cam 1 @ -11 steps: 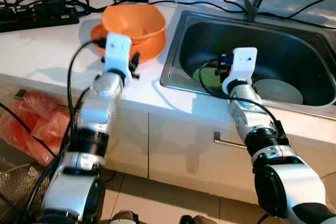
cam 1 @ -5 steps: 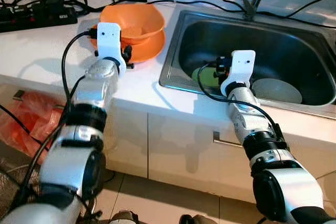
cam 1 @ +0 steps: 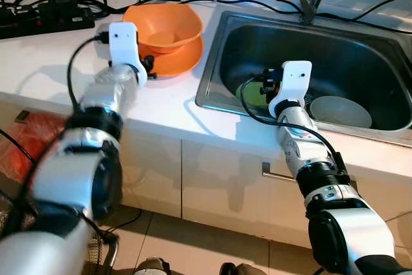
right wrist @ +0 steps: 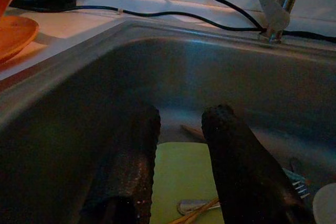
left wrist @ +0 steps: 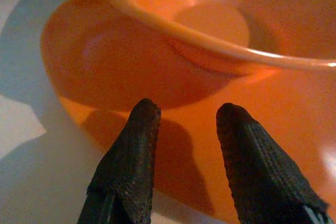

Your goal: Kitchen organization

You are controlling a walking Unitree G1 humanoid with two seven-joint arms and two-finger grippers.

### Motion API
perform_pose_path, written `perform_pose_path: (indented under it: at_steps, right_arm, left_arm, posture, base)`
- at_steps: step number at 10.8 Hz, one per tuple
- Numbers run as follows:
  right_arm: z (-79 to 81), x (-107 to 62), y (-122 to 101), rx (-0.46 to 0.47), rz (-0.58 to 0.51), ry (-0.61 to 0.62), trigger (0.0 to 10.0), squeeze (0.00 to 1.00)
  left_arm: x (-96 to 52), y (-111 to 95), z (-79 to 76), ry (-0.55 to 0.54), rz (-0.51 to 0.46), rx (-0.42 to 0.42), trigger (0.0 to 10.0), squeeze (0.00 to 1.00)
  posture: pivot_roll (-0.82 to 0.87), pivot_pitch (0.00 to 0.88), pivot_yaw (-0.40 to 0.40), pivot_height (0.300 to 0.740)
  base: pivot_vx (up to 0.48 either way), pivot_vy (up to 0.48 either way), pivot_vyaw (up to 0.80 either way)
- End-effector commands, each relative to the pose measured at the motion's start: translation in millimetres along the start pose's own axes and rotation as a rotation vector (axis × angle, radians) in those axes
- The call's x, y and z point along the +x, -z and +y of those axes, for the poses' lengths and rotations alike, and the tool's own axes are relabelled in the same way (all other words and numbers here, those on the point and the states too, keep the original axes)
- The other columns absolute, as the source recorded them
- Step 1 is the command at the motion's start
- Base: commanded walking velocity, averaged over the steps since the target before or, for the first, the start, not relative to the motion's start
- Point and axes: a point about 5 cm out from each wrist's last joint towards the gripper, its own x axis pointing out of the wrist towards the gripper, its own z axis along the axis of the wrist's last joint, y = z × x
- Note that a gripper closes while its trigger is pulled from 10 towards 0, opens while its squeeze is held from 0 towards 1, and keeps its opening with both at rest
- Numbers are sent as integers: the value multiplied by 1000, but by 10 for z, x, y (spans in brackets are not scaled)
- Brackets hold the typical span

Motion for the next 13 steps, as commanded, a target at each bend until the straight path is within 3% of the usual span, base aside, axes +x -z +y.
perform_pose_path:
  at_steps: [1, 5, 7, 9, 13]
  right_arm:
    - [-21, -31, 56, 4, 22, 0, 10000, 0]
    - [-18, -42, 65, 6, 23, -2, 10000, 0]
    - [8, -46, 78, 10, 28, -9, 10000, 0]
    - [45, -46, 78, 15, 28, -18, 10000, 0]
    - [64, -56, 89, 18, 28, -24, 10000, 0]
  left_arm:
    - [5, 72, 19, -3, 73, 28, 10000, 0]
    - [-17, 187, 75, 90, 180, 14, 10000, 0]
    - [-64, 380, 57, 156, 285, 23, 10000, 0]
    - [-153, 417, -19, 209, 311, 21, 10000, 0]
    - [-481, 456, -204, 300, 323, -27, 10000, 0]
  posture:
    - [73, 100, -35, 740]
    - [87, 105, -27, 740]
    - [94, 108, -25, 740]
    - [117, 104, -23, 740]
    - [121, 97, -19, 740]
  base:
    - [0, 0, 0]
    - [0, 0, 0]
    - [0, 0, 0]
    - [0, 0, 0]
    - [0, 0, 0]
